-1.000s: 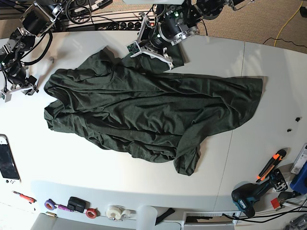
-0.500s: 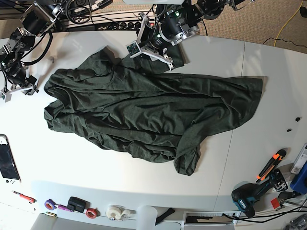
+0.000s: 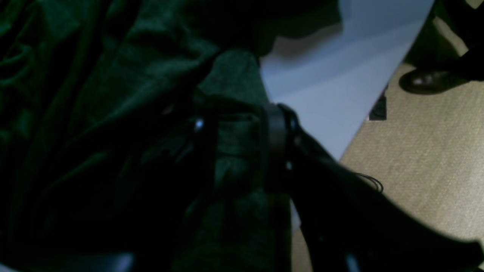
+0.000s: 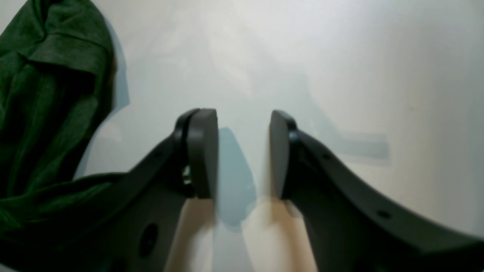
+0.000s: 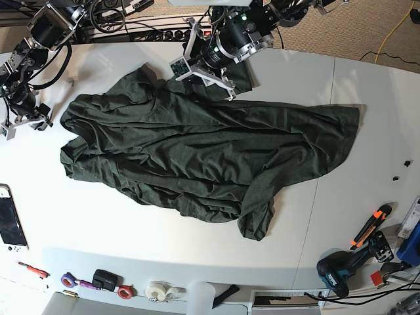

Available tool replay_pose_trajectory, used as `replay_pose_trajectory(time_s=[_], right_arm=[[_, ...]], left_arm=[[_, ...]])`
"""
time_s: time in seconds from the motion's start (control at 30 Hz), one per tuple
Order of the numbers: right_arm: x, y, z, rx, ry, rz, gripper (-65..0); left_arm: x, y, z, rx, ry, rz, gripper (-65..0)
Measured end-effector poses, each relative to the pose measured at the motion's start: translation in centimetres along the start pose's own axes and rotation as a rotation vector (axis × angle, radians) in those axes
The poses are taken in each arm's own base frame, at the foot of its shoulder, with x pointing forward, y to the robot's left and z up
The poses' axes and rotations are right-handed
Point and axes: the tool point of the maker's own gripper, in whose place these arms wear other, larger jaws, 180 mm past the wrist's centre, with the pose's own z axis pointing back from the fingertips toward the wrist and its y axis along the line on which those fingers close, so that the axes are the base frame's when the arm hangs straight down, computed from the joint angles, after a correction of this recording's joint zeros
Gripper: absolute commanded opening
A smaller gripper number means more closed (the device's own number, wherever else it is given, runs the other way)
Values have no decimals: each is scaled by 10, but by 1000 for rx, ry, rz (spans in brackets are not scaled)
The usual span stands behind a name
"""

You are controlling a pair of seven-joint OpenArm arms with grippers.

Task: Layout the t-shirt on the table in an organized manner, then fold the t-shirt properly

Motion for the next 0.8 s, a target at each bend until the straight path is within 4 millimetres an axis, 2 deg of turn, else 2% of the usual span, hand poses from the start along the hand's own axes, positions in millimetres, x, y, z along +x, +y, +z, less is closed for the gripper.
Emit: replay_pose_trajectory(time_s=[0.07,0.33,0.47,0.8], right_arm=[[0,0,0,0,0,0,-414],[0,0,0,0,0,0,-414],[0,0,0,0,0,0,-414],[0,0,0,0,0,0,-414]], left_arm=[[0,0,0,0,1,0,-494],[-3,-3,0,-18,9,15,-494],[-4,-7,0,-41,10,24,-415],[-6,-4,-1,-20,18,15,-415]])
